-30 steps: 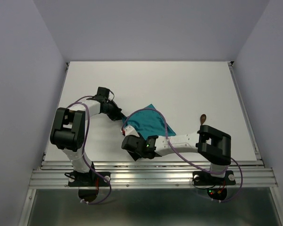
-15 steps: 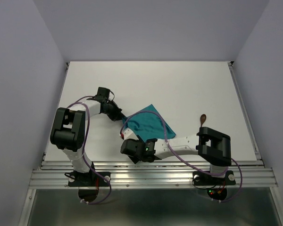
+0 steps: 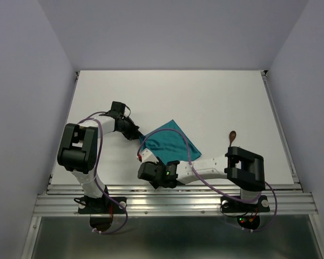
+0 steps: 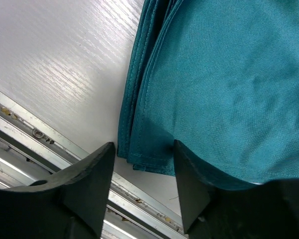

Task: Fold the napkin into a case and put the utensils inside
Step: Pick up the lower triangle-folded napkin from the center of the board.

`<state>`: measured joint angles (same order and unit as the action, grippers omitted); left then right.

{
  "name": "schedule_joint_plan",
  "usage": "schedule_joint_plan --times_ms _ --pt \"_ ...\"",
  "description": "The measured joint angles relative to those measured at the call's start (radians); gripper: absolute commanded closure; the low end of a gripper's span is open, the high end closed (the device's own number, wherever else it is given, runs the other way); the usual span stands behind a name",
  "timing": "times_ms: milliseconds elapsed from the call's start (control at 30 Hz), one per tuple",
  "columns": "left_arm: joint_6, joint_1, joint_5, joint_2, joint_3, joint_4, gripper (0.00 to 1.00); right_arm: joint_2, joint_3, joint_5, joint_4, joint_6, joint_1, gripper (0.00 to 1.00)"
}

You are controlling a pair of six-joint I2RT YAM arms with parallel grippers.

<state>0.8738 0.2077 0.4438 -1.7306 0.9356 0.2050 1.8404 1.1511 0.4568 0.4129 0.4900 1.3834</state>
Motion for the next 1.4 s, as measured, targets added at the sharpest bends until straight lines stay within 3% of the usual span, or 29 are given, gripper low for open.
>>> schedule_joint_plan --times_ms 67,100,200,300,533,700,933,1400 --pt "0.000 0.000 0.000 0.000 0.000 0.000 1.00 0.000 0.000 0.001 0.001 0.006 0.000 0.55" --pt "0.000 0.000 0.000 0.000 0.000 0.000 1.00 0.000 0.000 0.001 0.003 0.011 0.001 0.66" --pt "0.000 0.000 0.000 0.000 0.000 0.000 1.00 0.000 -0.002 0.004 0.003 0.020 0.004 0.86" --pt "0.001 0.000 0.000 0.001 0.000 0.000 1.00 0.000 -0.005 0.005 0.002 0.027 0.006 0.99" --pt "0.005 0.000 -0.005 0.012 -0.006 0.002 1.00 -0.019 -0.040 0.005 -0.034 0.023 0.005 0.99" --pt "0.006 0.000 -0.028 0.018 -0.006 0.017 1.00 -0.119 -0.127 -0.044 -0.082 0.017 -0.042 0.99" --pt "0.008 0.000 -0.067 0.038 0.006 0.063 1.00 -0.236 -0.193 -0.195 -0.171 0.012 -0.144 0.99" --pt "0.004 0.000 -0.116 0.024 0.146 0.231 1.00 -0.265 -0.296 -0.516 -0.312 0.078 -0.326 0.99"
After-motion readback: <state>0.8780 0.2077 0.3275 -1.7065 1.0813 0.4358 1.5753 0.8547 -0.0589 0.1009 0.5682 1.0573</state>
